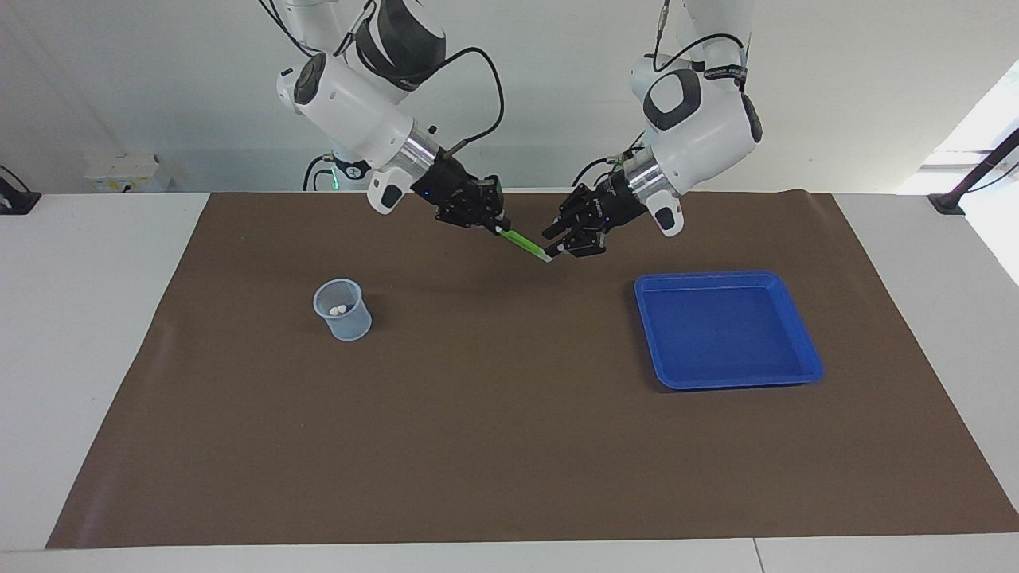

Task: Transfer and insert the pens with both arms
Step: 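Insert the green pen into the white cup with the right gripper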

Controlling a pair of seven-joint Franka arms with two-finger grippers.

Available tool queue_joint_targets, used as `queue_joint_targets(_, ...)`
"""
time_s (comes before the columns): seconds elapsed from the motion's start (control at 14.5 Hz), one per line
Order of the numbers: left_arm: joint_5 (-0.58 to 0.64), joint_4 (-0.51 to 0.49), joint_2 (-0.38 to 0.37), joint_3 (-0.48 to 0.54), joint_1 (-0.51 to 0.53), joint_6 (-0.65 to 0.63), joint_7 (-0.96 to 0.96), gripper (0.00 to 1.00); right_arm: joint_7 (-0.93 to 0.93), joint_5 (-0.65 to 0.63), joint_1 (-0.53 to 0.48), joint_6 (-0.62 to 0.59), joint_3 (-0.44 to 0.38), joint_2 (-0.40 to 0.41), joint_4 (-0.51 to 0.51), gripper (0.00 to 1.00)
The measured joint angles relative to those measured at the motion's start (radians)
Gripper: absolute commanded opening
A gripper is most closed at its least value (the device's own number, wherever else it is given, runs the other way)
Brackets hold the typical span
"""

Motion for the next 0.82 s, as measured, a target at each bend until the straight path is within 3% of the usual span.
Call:
queue_joint_targets(0.21,0.000,0.000,-0.003,0.002,0.000,0.002,-0.004,1.00,-0.134,-0.191,-0.120,-0.277,-0.006,-0.001,0.146,0.00)
queue_joint_targets(0.34,0.000,0.000,-0.003,0.003,0.000,0.006,-0.005,1.00,-0.320,-0.325,-0.187,-0.378,-0.009,0.006,0.209,0.00)
queue_joint_targets(0.55,0.000,0.001,-0.003,0.003,0.000,0.009,-0.005,1.00,-0.526,-0.585,-0.192,-0.385,-0.006,0.021,0.212,0.00)
queue_joint_targets(0.82,0.000,0.006,-0.003,0.007,0.005,0.012,-0.005,1.00,-0.683,-0.722,-0.171,-0.256,0.005,0.025,0.118,0.00)
